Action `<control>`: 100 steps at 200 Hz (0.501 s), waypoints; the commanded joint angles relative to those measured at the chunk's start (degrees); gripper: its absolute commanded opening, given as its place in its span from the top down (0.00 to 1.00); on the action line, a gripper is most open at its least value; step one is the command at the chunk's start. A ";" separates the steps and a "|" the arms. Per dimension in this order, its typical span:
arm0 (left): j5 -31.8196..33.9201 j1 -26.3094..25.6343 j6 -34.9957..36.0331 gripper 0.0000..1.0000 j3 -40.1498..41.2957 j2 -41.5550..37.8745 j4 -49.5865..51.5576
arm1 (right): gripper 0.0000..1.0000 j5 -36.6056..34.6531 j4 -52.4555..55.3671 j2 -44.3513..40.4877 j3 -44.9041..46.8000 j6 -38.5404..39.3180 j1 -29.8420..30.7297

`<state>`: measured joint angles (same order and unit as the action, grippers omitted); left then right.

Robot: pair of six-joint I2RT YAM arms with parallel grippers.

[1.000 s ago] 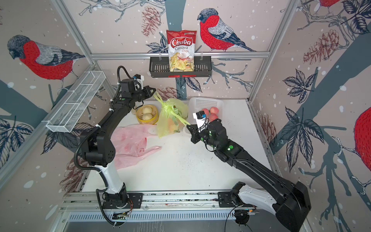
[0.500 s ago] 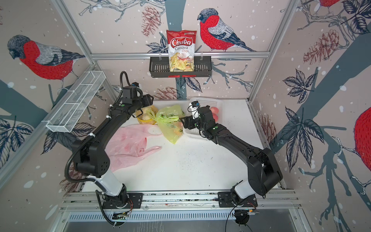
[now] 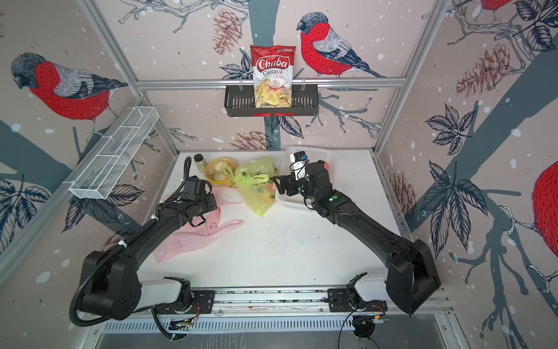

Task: Place the peach into a plastic bag & tie a knot
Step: Place the plastic bag at the center of the board, then pick up the plastic bag at the center of the board.

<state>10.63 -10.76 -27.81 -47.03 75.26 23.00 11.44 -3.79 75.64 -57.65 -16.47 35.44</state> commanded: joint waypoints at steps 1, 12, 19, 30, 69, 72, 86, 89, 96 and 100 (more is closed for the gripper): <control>0.98 0.39 -4.71 0.40 2.38 0.89 1.94 | 0.10 1.89 -2.22 -2.77 1.01 -1.07 -0.02; 2.12 0.39 -5.14 0.41 3.05 2.31 2.57 | 0.09 2.51 -2.41 -3.43 1.37 -1.06 -0.02; 2.87 0.64 -5.35 0.41 3.45 3.12 2.91 | 0.09 2.62 -2.23 -5.13 1.48 -0.93 -0.02; 3.16 1.08 -5.54 0.41 4.04 3.73 2.87 | 0.08 2.74 -1.92 -6.14 1.73 -0.60 0.03; 2.97 3.03 -5.12 0.41 5.83 5.62 2.29 | 0.07 2.79 -1.83 -7.99 2.98 -0.11 -0.39; 2.99 3.03 -5.07 0.41 5.92 5.75 2.31 | 0.08 2.87 -1.83 -8.11 3.13 -0.09 -0.45; 3.00 3.03 -5.02 0.46 6.41 6.24 1.87 | 0.08 3.31 -2.33 -8.26 3.74 -0.36 -0.63; 2.99 3.03 -5.05 0.48 6.50 6.41 1.85 | 0.07 3.39 -2.48 -8.28 3.84 -0.32 -0.76; 2.95 3.03 -5.14 0.51 6.61 6.92 1.79 | 0.07 3.50 -2.82 -8.40 4.05 -0.53 -0.81; 2.79 3.07 -5.02 0.56 6.55 7.14 1.75 | 0.08 3.62 -2.89 -8.33 4.16 -0.63 -0.89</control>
<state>12.25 -7.88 -31.66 -40.80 81.38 24.60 14.00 -4.45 67.66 -54.06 -16.64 34.83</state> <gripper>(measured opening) 0.517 0.926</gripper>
